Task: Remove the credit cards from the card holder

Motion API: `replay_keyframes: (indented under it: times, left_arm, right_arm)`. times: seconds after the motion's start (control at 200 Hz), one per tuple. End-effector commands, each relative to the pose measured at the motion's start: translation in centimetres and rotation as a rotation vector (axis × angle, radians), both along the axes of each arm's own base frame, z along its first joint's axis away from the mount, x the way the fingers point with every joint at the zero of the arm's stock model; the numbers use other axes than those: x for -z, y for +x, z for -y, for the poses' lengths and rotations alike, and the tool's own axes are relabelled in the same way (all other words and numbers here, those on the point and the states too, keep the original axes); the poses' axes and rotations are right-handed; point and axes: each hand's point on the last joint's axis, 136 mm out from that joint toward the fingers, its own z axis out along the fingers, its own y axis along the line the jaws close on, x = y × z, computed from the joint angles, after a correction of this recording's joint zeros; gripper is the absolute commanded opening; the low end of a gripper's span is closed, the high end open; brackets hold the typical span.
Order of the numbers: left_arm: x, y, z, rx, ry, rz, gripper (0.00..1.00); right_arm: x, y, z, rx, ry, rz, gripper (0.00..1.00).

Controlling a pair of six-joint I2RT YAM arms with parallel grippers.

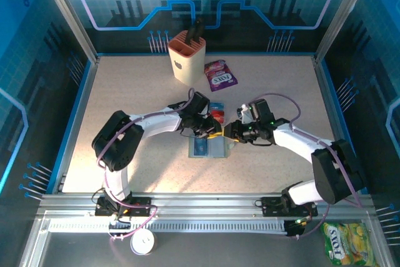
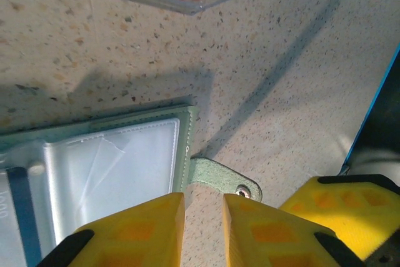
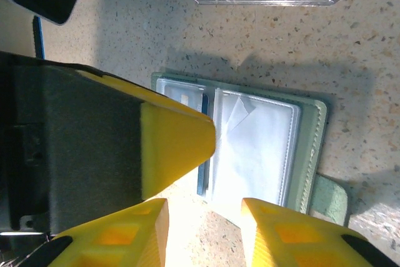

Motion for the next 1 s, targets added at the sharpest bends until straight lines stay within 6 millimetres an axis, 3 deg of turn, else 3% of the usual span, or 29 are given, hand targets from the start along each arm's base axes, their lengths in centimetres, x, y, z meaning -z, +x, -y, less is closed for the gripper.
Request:
replay_keyframes:
  times: [0.0, 0.205, 0.46, 0.56, 0.59, 0.995]
  left_arm:
    - [-1.8, -0.1, -1.1, 0.002, -0.042, 0.025, 0.24]
    - [-1.5, -0.5, -3.7, -0.035, -0.052, 0.032, 0.24]
    - [0.3, -1.3, -7.3, -0.098, -0.04, 0.023, 0.22]
    - [0.8, -1.8, -8.0, -0.112, -0.036, 0.019, 0.21]
    - [1.1, -1.9, -8.2, -0.114, -0.032, 0.018, 0.2]
    - [3.4, -3.4, -9.0, -0.098, 0.004, -0.014, 0.05]
  right_arm:
    - [-0.3, 0.1, -1.1, -0.018, 0.006, -0.023, 0.37]
    - [0.1, 0.1, -3.2, -0.055, -0.021, -0.032, 0.36]
    - [1.3, -0.4, -5.7, -0.101, -0.057, -0.055, 0.36]
    - [2.4, -1.0, -6.1, -0.116, -0.076, -0.084, 0.36]
    - [1.7, -0.4, -6.7, -0.121, -0.066, -0.065, 0.36]
    - [3.4, -0.8, -8.4, -0.165, -0.091, -0.104, 0.35]
